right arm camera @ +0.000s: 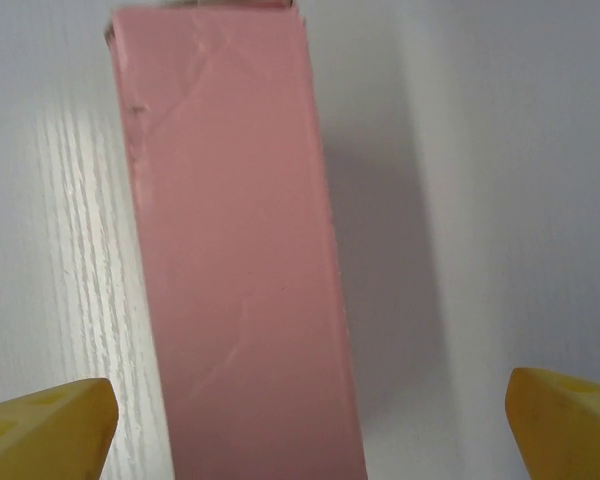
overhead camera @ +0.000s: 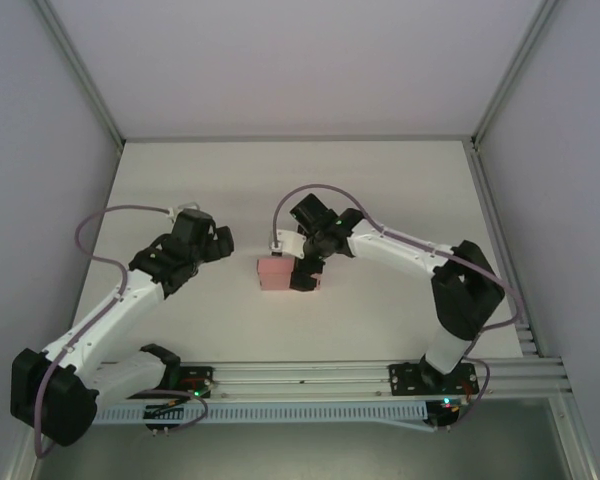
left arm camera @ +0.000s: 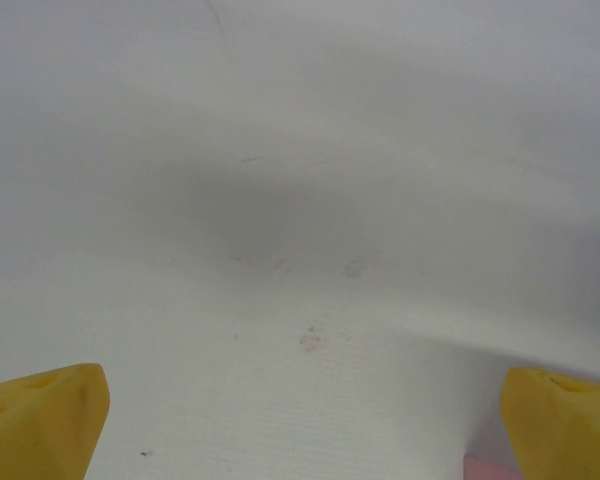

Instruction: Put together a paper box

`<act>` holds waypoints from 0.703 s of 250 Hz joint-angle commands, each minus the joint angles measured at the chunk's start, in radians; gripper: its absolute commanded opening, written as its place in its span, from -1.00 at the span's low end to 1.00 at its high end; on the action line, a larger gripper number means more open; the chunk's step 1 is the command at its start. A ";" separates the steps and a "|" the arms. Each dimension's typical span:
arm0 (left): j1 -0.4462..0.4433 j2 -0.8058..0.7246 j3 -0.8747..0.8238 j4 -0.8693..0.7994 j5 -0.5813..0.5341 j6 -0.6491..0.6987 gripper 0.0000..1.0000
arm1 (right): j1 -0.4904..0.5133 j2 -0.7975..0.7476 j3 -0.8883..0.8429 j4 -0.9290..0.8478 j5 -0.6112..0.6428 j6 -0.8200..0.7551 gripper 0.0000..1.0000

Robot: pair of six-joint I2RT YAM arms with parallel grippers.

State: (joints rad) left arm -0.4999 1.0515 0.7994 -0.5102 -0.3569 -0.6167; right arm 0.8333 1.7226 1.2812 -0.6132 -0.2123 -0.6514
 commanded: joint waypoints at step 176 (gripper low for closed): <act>0.003 0.005 -0.025 -0.019 -0.048 0.020 1.00 | 0.100 -0.044 -0.086 0.278 0.560 -0.192 -0.45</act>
State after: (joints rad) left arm -0.4999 1.0657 0.7834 -0.5102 -0.3641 -0.6052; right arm 0.8967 1.7348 1.2587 -0.5259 0.0856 -0.7593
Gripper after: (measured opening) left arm 0.997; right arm 0.419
